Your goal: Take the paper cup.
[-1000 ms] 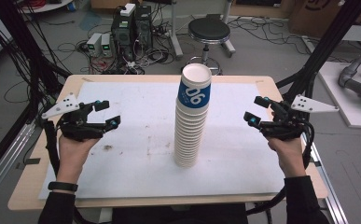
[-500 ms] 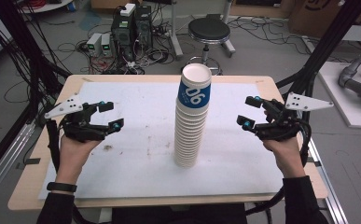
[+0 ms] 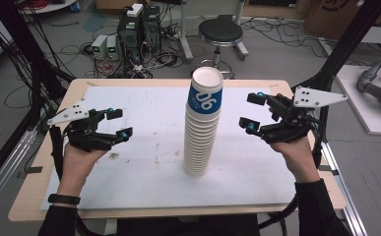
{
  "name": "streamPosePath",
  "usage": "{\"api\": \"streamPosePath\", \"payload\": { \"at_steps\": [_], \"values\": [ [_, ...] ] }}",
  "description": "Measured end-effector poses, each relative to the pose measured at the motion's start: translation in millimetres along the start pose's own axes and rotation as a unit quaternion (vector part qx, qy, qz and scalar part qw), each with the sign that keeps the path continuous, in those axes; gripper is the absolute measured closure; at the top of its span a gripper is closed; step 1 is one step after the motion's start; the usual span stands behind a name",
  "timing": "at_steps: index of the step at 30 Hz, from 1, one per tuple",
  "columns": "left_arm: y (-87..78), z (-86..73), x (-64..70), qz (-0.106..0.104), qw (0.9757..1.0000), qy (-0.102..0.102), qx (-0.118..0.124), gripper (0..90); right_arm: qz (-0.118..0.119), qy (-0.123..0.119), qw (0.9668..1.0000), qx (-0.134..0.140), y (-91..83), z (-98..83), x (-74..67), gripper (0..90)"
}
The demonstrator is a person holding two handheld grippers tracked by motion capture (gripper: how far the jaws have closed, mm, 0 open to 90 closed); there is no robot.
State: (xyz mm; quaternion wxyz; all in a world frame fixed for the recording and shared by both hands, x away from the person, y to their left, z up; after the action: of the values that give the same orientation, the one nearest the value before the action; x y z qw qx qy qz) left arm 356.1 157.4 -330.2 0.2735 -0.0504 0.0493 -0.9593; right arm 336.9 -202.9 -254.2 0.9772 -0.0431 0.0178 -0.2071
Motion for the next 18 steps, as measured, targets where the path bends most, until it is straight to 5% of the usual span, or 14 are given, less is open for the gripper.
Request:
{"api": "streamPosePath", "payload": {
  "at_steps": [18],
  "values": [
    [7.9, 3.5, 3.9, -0.005, 1.0000, 0.002, -0.006, 22.1, 0.021, -0.008, 0.9991, -0.037, 29.2, -16.8, -9.3, 18.2]
  ]
}}
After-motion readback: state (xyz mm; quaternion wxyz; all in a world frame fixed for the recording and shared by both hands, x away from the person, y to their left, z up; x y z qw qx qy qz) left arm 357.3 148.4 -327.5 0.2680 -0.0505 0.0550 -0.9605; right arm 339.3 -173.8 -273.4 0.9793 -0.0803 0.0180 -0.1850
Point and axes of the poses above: each handheld gripper's, and its own axes: y roughly forward along the jaws, z roughly out of its top, x roughly to its right, the point moved 8 cm from there along y, roughly forward along the jaws, and after that the axes turned 4 degrees about x, right-handed, at the moved point
